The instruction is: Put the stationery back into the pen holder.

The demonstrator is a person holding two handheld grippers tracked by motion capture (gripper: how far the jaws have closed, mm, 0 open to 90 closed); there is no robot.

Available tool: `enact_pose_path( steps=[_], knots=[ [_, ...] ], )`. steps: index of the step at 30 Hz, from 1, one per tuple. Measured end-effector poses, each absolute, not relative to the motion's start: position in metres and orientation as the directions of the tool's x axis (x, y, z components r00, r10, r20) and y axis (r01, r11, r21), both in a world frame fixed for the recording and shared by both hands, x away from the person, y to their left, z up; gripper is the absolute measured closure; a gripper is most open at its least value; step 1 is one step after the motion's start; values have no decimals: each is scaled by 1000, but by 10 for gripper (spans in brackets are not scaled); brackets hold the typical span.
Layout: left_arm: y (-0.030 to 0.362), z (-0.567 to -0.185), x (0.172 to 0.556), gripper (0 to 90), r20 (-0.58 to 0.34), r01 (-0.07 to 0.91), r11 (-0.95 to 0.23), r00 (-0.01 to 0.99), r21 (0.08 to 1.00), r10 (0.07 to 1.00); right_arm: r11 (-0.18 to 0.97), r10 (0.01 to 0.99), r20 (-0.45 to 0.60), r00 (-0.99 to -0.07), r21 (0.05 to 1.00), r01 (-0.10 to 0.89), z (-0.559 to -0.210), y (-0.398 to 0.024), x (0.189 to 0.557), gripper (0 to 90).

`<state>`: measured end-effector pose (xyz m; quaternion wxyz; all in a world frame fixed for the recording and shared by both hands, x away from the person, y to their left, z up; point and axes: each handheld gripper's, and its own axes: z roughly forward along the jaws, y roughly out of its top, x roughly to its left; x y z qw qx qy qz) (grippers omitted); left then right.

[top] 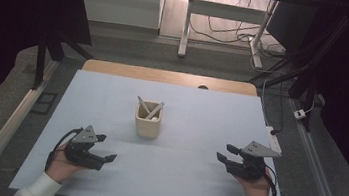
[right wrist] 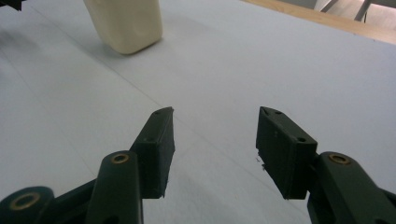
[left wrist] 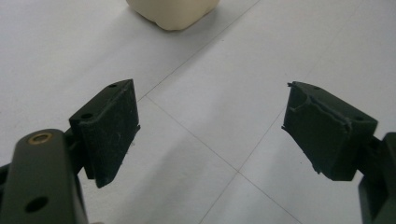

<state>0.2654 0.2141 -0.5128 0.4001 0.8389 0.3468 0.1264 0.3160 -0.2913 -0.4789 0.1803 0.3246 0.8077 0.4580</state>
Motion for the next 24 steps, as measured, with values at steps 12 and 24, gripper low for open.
enact_pose_path(
  steps=[12, 24],
  knots=[
    [213, -511, 264, 177, -59, 471, -432, 725, 769, 686, 397, 692, 5, -722, 832, 386, -500, -313, 306, 447],
    [213, -512, 264, 177, -56, 470, -437, 727, 767, 684, 393, 687, 7, -726, 837, 381, -500, -312, 306, 445]
  ],
)
